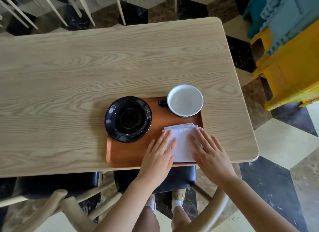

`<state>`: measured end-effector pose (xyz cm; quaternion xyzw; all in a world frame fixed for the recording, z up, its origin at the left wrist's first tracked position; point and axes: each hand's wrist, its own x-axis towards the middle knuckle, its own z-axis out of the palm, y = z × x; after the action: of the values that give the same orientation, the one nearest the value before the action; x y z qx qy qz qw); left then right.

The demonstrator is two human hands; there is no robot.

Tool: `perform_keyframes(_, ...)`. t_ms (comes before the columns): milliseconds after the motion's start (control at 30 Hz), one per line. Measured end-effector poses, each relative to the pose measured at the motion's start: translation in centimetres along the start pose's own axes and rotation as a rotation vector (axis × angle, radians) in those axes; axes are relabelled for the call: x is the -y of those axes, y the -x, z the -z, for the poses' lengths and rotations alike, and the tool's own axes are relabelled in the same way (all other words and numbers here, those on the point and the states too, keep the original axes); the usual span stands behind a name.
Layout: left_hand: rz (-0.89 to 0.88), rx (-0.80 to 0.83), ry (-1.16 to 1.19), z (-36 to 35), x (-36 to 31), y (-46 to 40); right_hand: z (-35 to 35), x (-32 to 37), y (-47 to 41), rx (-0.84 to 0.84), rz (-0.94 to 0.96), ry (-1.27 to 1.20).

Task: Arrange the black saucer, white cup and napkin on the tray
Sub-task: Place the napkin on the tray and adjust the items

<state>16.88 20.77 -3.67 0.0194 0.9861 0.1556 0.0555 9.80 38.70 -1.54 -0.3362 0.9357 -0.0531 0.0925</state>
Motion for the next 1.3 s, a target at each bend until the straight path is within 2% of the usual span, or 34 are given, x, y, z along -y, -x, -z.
perform_keyframes(267, -0.06, 0.025, 0.032, 1.4, 0.7, 0.3, 0.8, 2.4, -0.6, -0.083, -0.097, -0.007)
perform_keyframes(400, -0.054, -0.083, 0.09, 3.6, 2.8, 1.2, 1.1, 5.6, -2.5, -0.119, -0.04, -0.019)
perform_keyframes(533, 0.038, -0.171, 0.002, 5.3, 7.1, 2.6, 1.4, 9.1, -5.1, -0.153, 0.045, -0.061)
perform_keyframes(800, 0.157, -0.123, -0.09, 6.5, 14.1, 4.2, 0.3, 12.0, -8.9, -0.19, 0.081, -0.058)
perform_keyframes(933, 0.119, -0.189, -0.047, 6.3, 14.6, 4.3, -0.4, 12.0, -9.2, -0.267, 0.112, -0.112)
perform_keyframes(1300, 0.144, -0.327, 0.08, 5.6, 14.0, 5.5, 0.8, 12.8, -7.7, -0.314, 0.09, -0.227)
